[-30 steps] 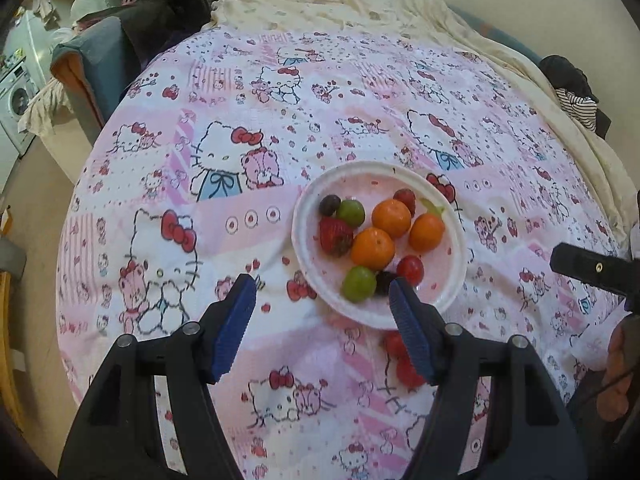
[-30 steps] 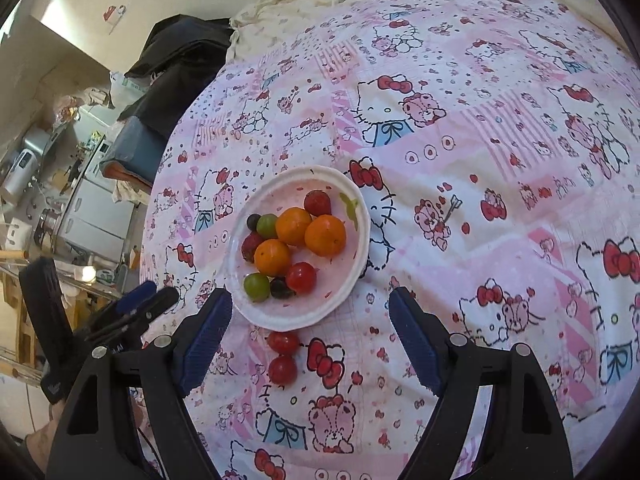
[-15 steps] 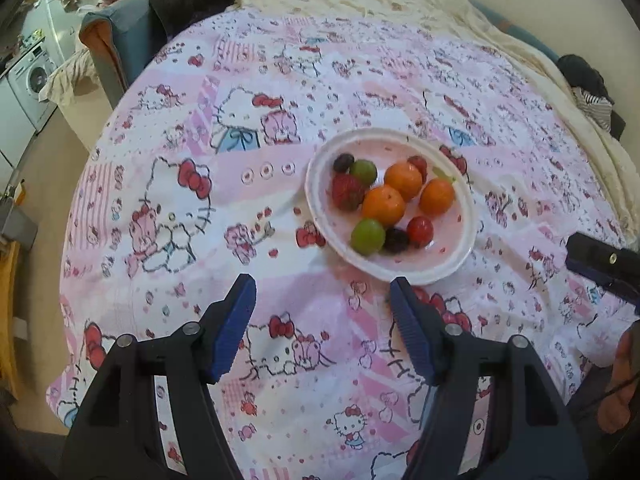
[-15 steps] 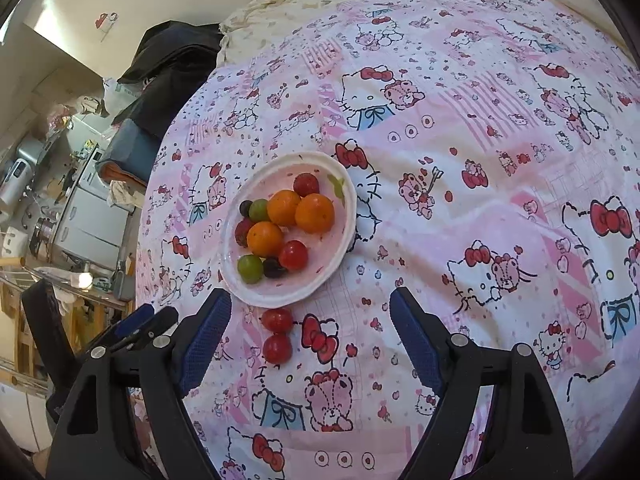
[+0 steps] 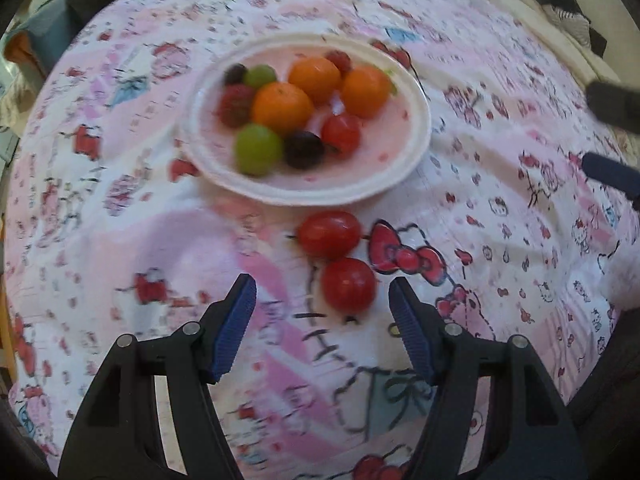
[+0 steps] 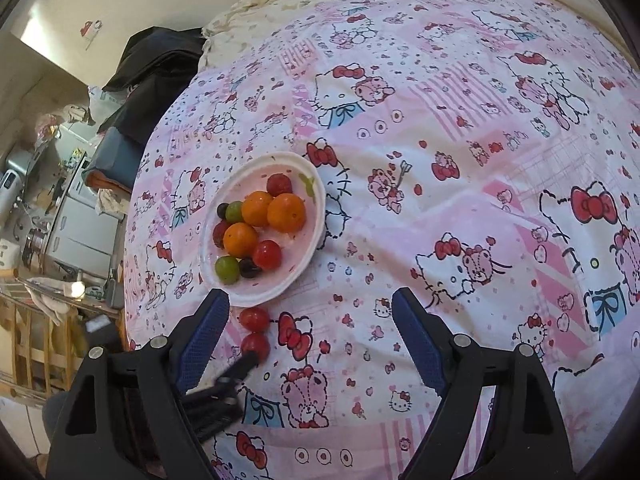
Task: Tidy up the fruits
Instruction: 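Grasp a red cherry tomato beside the plate with the left tool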
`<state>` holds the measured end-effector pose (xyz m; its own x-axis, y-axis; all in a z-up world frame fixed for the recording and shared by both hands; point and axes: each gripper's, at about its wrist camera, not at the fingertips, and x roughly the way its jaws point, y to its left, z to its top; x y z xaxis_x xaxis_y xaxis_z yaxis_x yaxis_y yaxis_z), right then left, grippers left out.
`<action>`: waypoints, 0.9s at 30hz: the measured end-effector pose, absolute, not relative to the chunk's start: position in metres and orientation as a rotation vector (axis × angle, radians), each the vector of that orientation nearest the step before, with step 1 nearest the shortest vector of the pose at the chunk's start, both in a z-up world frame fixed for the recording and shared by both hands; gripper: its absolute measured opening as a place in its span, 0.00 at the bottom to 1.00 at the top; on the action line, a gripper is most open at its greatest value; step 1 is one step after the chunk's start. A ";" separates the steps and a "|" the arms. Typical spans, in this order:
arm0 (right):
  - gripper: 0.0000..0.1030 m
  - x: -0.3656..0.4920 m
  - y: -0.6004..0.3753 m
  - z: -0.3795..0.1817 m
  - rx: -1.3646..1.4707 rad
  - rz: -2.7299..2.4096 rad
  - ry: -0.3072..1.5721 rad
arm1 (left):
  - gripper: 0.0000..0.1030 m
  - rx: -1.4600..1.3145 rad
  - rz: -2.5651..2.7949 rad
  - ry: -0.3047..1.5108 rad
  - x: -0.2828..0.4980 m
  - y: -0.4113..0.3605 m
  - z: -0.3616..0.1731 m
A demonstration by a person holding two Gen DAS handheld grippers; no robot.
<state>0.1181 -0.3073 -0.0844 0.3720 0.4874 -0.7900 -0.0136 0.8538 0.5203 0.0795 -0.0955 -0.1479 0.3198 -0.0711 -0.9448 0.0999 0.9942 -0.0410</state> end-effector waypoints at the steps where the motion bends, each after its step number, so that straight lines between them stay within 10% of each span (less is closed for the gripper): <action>1: 0.83 0.119 -0.308 -0.085 0.477 0.334 1.155 | 0.60 0.026 -0.111 1.250 0.081 -0.098 -0.151; 8: 0.83 0.122 -0.306 -0.087 0.471 0.329 1.162 | 0.53 -0.007 -0.106 1.270 0.086 -0.099 -0.160; 12: 0.83 0.124 -0.304 -0.088 0.465 0.327 1.164 | 0.24 -0.043 -0.144 1.288 0.086 -0.096 -0.160; 27: 0.83 0.121 -0.283 -0.096 0.436 0.370 1.205 | 0.24 -0.100 0.007 1.258 0.060 -0.031 -0.116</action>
<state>0.1208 -0.2826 -0.0965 0.3161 0.4956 -0.8089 -0.0439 0.8594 0.5094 0.0603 -0.0311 -0.1157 0.3085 -0.0496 -0.9499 -0.0598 0.9956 -0.0715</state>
